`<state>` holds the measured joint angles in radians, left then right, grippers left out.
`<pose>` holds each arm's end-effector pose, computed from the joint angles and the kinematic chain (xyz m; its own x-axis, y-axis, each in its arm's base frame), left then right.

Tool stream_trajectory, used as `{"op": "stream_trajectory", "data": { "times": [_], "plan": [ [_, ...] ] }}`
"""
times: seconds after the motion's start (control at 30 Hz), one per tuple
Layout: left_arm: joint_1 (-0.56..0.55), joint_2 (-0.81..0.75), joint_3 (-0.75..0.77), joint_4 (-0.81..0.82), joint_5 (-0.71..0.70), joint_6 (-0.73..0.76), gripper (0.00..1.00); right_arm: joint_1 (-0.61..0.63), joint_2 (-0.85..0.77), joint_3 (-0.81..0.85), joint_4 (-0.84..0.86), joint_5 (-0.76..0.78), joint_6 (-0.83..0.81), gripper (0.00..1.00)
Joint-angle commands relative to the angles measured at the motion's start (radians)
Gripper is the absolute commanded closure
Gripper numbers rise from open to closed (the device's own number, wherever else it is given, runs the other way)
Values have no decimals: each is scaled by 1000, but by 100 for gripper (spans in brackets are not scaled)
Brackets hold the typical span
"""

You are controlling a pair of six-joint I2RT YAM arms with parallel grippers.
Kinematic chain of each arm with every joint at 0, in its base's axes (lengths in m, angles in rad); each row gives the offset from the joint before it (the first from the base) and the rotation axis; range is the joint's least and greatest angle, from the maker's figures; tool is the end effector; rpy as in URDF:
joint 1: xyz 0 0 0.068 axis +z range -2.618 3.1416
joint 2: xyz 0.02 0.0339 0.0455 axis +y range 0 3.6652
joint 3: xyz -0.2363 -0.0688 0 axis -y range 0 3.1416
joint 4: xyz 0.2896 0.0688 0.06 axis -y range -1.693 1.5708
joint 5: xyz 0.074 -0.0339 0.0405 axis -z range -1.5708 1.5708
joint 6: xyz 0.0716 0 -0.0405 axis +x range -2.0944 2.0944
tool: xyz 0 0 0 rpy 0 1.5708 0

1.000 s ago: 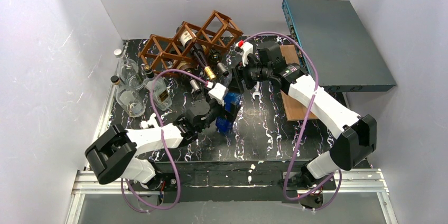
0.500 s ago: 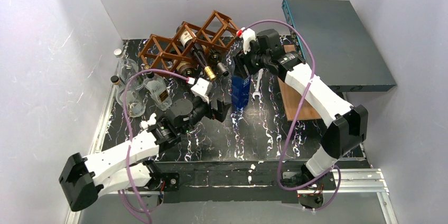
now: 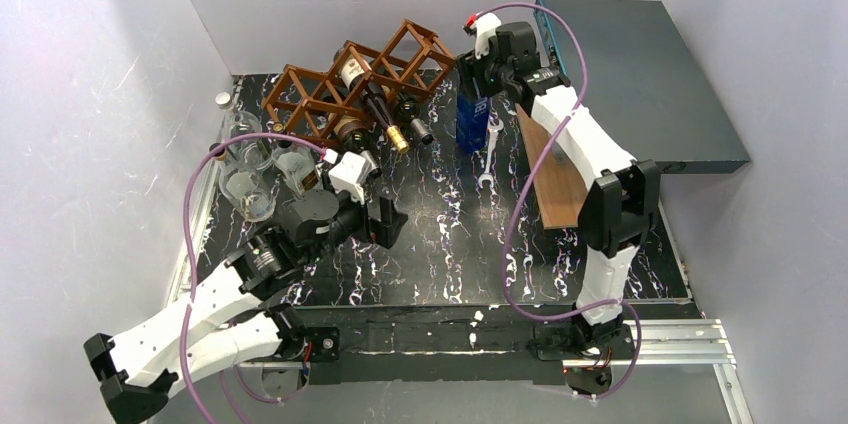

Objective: Take the wine bottle off the wine rack
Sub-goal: Place the wine bottle at the center of the board.

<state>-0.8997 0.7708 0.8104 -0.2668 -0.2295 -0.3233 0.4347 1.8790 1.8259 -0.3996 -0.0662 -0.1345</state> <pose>0.1853 -0.2072 0.3172 -0.3313 -0.0803 -0.9401 0.5479 0.7948 -0.2609 0.4650 0.2211 0.3196 -0.3296 -0.3005 -0.8950 -0.5231 0.8473 -0.0919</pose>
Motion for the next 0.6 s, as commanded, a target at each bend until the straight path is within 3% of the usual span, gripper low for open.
{"op": "stream_trajectory", "data": {
  "times": [0.0,0.17,0.27,0.57],
  "plan": [
    [2,-66,10,-105,-28,-54,2,-23,28,164,197,16,24,96],
    [3,-125,9,-163,-52,-82,2,-27,104,234,212,25,40,91],
    [4,-155,7,-188,-66,-91,2,-27,140,257,214,31,45,82],
    [4,-137,32,-200,-75,-74,2,-33,143,262,200,0,48,23]
  ]
}}
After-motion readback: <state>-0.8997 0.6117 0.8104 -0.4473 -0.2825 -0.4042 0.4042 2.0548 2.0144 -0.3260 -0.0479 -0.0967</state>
